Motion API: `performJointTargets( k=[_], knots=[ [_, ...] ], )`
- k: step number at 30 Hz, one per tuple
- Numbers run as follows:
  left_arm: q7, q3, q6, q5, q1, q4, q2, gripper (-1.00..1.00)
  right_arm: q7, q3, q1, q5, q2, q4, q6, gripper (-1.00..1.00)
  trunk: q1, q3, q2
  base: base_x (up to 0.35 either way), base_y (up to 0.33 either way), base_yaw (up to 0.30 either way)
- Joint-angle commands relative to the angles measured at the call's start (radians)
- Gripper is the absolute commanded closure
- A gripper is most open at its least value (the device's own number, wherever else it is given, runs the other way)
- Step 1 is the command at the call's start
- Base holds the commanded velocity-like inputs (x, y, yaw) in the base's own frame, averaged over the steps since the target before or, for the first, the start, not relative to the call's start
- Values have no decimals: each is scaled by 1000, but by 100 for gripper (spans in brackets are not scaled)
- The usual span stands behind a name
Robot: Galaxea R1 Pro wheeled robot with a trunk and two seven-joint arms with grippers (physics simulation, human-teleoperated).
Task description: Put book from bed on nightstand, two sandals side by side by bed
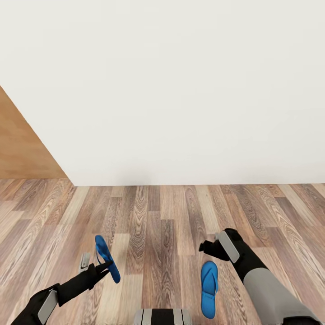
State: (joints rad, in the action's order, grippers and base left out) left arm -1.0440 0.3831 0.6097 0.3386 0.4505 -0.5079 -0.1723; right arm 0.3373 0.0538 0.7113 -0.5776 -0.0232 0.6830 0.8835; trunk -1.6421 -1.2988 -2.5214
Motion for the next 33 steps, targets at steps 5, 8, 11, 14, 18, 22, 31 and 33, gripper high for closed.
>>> performJointTargets(
  k=[5,8,11,14,18,22,31,33],
  knots=[
    [-24,2,7,2,0,0,-1,100,9,6,10,-10,4,0,3,-100,-2,-20,-2,0,0,0],
    [-45,1,8,1,0,1,-7,100,9,6,14,-10,5,0,3,-100,-3,-32,-2,0,0,0],
    [-54,1,7,1,0,1,-11,100,10,6,18,-9,5,0,3,-100,-5,-43,-3,0,0,0],
    [-60,1,7,1,0,2,-13,100,15,6,22,-9,3,0,3,-100,-6,-55,-4,0,0,0],
    [-62,0,7,0,0,2,-14,100,18,6,27,-9,-2,0,3,-100,-8,-70,-5,0,0,0],
    [-63,0,7,0,0,2,-15,100,20,6,30,-8,-6,0,3,-100,-10,-86,-5,0,0,0],
    [-63,-1,7,0,0,2,-15,100,23,5,35,-8,-9,-1,2,-100,-14,-121,-8,0,0,0],
    [-63,-1,7,0,0,2,-15,100,24,5,39,-8,-14,-1,2,-100,-15,-128,-8,0,0,0]
  ],
)
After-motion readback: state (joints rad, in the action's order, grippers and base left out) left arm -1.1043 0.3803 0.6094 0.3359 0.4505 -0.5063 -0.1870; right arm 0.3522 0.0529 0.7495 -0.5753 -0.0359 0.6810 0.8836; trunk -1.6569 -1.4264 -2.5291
